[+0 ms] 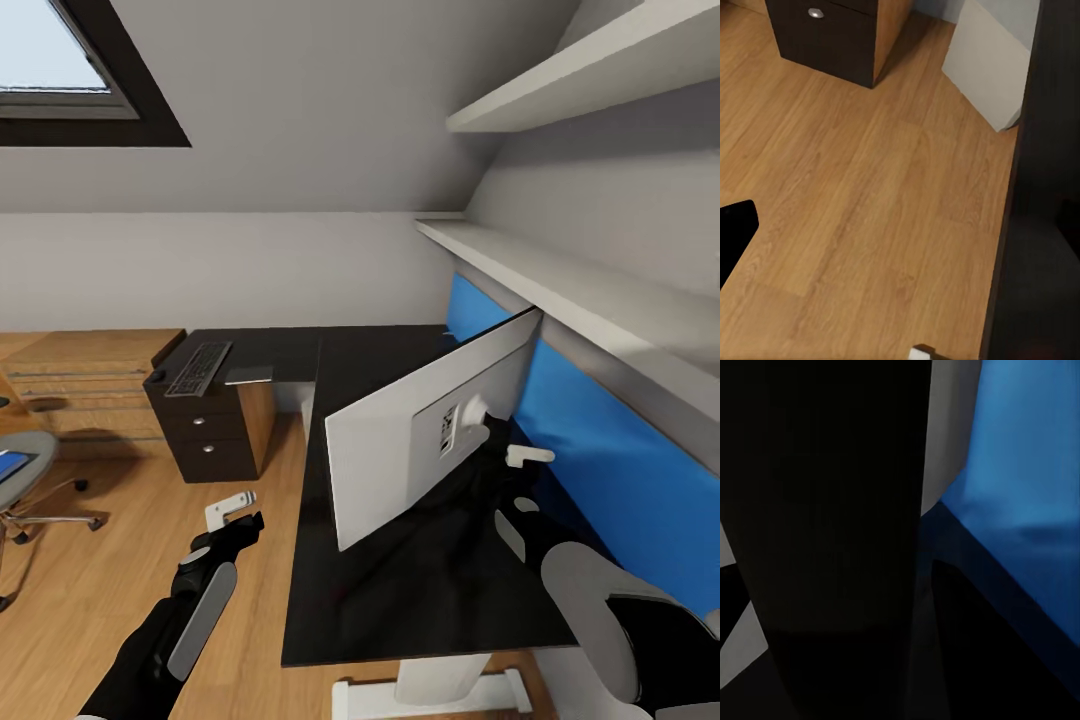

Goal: In the bedroom, organize the workspace by keeping the computer under the desk, ensuring the monitor is on the desk, placing the keyboard on the desk next to the monitor, placing the mouse on the desk next to the keyboard, moving the folder from the swivel chair onto the desk next to the mouse, stacking the notebook on top of the folder with the pen on top of the notebook, and positioning the swivel chair next to the desk.

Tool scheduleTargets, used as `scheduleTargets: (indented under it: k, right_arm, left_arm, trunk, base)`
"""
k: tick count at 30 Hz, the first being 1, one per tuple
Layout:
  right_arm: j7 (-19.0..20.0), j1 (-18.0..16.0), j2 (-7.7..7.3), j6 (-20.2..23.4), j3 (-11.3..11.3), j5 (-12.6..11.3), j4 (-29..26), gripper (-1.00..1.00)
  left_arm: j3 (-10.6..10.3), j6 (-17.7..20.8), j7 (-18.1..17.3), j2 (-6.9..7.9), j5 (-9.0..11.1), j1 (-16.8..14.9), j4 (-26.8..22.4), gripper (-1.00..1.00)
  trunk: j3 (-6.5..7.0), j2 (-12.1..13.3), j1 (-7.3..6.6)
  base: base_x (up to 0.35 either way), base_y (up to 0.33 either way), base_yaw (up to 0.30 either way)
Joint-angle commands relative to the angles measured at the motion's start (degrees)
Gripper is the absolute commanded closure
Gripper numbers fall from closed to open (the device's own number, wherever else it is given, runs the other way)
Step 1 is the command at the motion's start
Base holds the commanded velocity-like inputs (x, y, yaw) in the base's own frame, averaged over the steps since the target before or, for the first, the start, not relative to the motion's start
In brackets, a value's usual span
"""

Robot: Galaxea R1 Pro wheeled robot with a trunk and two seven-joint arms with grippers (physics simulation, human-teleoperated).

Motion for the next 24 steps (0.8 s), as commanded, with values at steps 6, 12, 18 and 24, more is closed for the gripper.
scheduleTargets:
  k: [6, 12, 18, 24]
  right_arm:
    - [-0.2, 0.0, -0.03, -0.5, 0.7, -1.2, 0.6, 1.00]
    - [-0.2, 0.0, 0.04, -0.5, 0.7, -1.1, 0.6, 1.00]
    - [-0.2, 0.0, 0.04, -0.5, 0.7, -1.1, 0.6, 1.00]
    - [-0.2, 0.0, 0.04, -0.5, 0.7, -1.1, 0.7, 1.00]
  left_arm:
    - [-0.2, 0.1, 0.5, 0.08, 0.5, 0.0, -0.1, -1.00]
    - [-0.2, 0.1, 0.5, 0.08, 0.5, 0.0, -0.1, -1.00]
    - [-0.2, 0.1, 0.5, 0.08, 0.5, 0.0, -0.1, -1.00]
    - [-0.2, 0.1, 0.5, 0.08, 0.5, 0.0, -0.1, -1.00]
  trunk:
    - [-0.10, -0.1, 0.02]
    - [-0.10, -0.1, 0.02]
    - [-0.10, -0.1, 0.02]
    - [-0.10, -0.1, 0.02]
  base:
    - [0.038, 0.000, -0.007]
    - [0.254, 0.000, -0.001]
    - [0.301, 0.000, 0.000]
    - [0.231, 0.000, 0.000]
